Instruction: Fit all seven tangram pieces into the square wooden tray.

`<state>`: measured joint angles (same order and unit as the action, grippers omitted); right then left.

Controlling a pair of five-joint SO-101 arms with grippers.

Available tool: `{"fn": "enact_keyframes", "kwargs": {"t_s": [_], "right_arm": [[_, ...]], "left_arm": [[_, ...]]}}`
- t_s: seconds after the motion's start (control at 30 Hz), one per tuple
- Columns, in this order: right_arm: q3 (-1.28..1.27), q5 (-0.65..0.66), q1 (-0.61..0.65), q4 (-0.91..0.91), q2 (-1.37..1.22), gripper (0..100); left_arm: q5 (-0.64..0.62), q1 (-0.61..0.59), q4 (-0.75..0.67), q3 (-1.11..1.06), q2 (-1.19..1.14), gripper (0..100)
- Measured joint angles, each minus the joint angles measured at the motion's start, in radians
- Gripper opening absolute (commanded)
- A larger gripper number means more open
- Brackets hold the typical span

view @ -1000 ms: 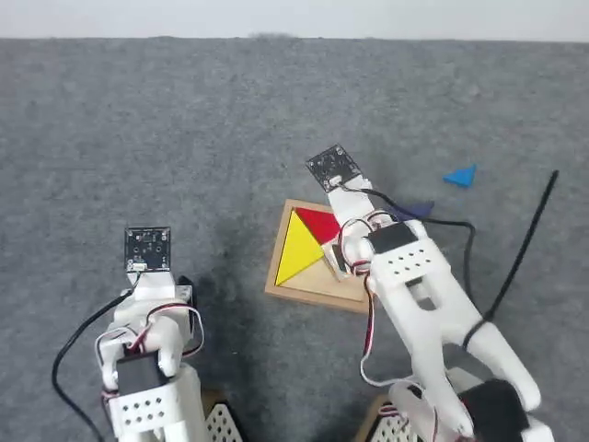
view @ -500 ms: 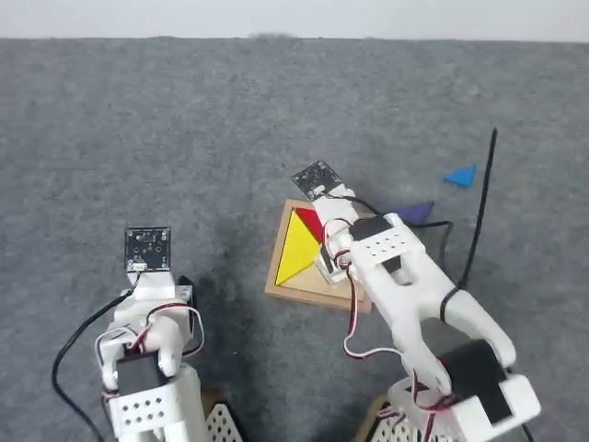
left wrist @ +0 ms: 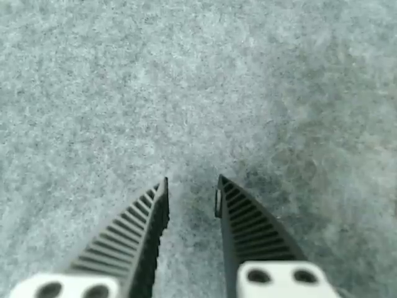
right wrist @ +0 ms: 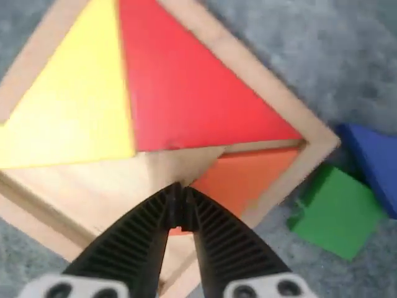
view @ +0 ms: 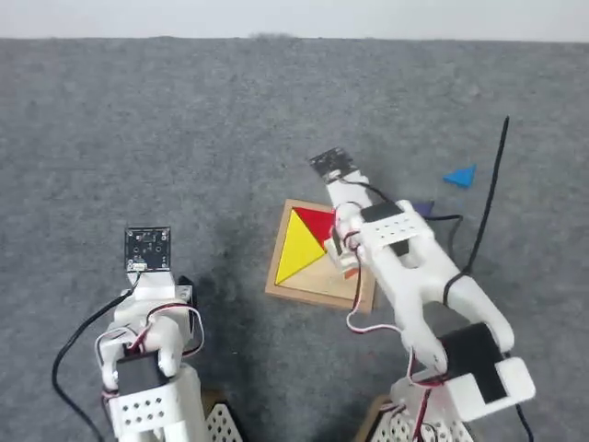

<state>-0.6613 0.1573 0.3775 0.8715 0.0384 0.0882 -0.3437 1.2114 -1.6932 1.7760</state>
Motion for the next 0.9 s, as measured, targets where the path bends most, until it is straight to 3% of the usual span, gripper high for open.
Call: {"fn": "enact_keyframes", "kwargs": {"t_s": [0.33,0.7,0.9], "right_arm": [[0.023,0.000,-0.015,0.003,0.031,0.6],[0.023,0.029,-0.068,0.163,0.267,0.6],[-0.048,0.040,-0.055,0.127,0.269,0.6]], "left_arm": [[0.000,0.000,0.000,0.000,0.000,12],[0.000,0.000,0.000,0.000,0.000,12],[0.000,0.000,0.000,0.000,0.000,12]]}}
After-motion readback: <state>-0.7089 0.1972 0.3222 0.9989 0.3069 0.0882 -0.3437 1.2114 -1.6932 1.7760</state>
